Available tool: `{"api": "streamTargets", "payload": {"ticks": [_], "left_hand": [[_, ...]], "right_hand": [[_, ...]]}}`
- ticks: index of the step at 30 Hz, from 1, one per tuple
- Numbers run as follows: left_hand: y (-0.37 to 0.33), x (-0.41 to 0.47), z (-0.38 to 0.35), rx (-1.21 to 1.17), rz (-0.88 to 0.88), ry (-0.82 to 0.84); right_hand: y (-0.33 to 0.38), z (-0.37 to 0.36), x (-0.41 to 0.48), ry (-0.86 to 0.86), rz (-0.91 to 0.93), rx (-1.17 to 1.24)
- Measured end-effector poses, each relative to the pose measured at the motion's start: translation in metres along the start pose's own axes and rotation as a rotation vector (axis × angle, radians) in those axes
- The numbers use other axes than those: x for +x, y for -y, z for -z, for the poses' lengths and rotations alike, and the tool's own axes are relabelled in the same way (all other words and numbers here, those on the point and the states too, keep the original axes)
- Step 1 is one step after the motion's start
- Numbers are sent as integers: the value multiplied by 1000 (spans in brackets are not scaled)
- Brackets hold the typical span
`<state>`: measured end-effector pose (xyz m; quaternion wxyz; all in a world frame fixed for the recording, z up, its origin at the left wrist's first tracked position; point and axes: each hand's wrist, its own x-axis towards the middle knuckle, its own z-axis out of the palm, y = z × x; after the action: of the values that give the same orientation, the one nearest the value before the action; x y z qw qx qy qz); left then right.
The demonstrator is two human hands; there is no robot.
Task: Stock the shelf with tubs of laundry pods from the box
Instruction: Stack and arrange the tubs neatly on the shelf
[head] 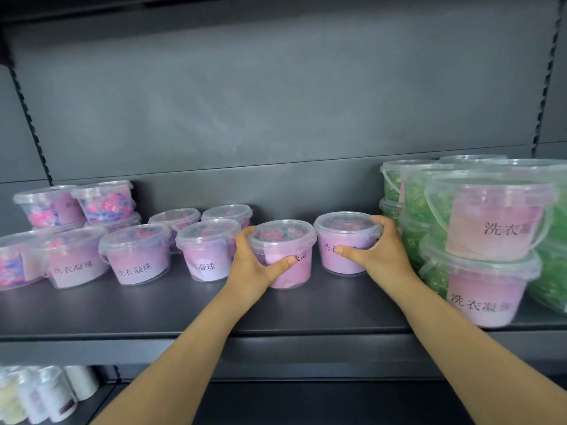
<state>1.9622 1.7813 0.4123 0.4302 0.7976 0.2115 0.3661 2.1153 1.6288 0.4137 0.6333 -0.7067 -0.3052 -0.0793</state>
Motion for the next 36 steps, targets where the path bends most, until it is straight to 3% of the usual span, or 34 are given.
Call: {"api": "streamTargets", "payload": {"ticks": [7,23,30,36], "left_hand": [[-22,-43,18,-67,29,-98],[-63,-46,142,125,-82,-355],[-28,21,214,118,-62,-320],[20,107,252,113,-101,-171]], "right_hand": [[20,7,-23,31,-11,60],[114,-40,-22,97,82,197],[135,-116,-7,121,108,150],[136,-172,25,78,126,58]]}}
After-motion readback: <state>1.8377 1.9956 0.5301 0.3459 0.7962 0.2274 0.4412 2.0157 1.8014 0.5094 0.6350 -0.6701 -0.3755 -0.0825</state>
